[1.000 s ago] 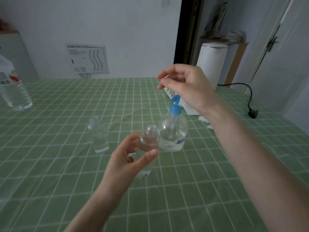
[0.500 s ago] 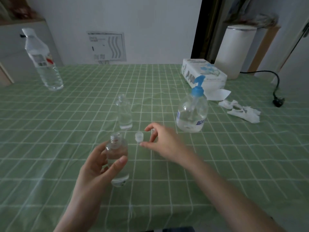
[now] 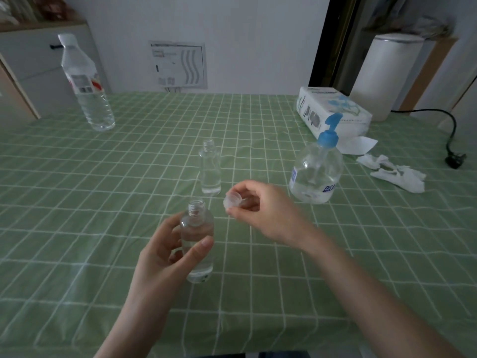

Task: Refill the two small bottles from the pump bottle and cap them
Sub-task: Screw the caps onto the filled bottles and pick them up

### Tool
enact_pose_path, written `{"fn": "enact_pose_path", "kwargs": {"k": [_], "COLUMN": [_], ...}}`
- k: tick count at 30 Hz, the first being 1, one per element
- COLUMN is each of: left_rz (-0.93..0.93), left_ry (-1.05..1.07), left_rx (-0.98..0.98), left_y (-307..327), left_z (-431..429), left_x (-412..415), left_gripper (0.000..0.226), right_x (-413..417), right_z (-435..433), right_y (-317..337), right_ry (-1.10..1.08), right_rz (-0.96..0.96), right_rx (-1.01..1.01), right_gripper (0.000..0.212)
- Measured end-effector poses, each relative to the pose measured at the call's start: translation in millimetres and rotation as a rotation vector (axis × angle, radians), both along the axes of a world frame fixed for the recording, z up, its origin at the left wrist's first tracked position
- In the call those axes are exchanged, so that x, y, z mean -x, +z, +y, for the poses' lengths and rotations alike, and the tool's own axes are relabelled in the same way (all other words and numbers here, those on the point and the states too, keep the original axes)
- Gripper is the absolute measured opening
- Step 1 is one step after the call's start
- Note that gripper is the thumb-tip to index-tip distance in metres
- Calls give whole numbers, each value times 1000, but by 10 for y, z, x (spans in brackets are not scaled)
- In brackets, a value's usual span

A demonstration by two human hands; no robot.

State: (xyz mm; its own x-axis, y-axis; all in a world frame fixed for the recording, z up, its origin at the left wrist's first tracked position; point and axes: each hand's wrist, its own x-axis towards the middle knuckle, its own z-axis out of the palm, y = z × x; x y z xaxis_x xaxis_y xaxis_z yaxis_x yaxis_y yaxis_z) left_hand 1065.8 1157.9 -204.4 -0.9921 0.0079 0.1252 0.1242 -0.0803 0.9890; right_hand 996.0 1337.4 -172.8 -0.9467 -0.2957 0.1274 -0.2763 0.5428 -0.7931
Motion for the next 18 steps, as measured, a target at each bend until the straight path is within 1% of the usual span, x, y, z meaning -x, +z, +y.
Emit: {"fn": "enact_pose_path", "kwargs": {"k": [2, 4, 7, 11, 14, 18], "left_rz": [4, 11, 1, -2, 10, 14], "left_ry": [-25, -35, -38, -70, -83, -82], "left_rx": [29, 64, 101, 101, 108, 141], "left_y": [11, 28, 40, 64, 88, 105], "left_z": [12, 40, 90, 154, 209, 251], "left_x": [-34, -71, -130, -196, -224, -221], "left_gripper": [43, 43, 47, 55, 60, 49], "right_x": [-140, -268, -412, -517, -554, -551], "right_z": [78, 137, 192, 275, 319, 361], "right_y": [115, 220, 359, 486, 565, 646], "right_ry": [81, 130, 160, 226, 227, 231], "right_rz": [-11, 4, 9, -10, -11, -4], "right_rx": [56, 46, -25, -145, -146, -106], "right_gripper": [24, 32, 38, 44, 32, 24]}}
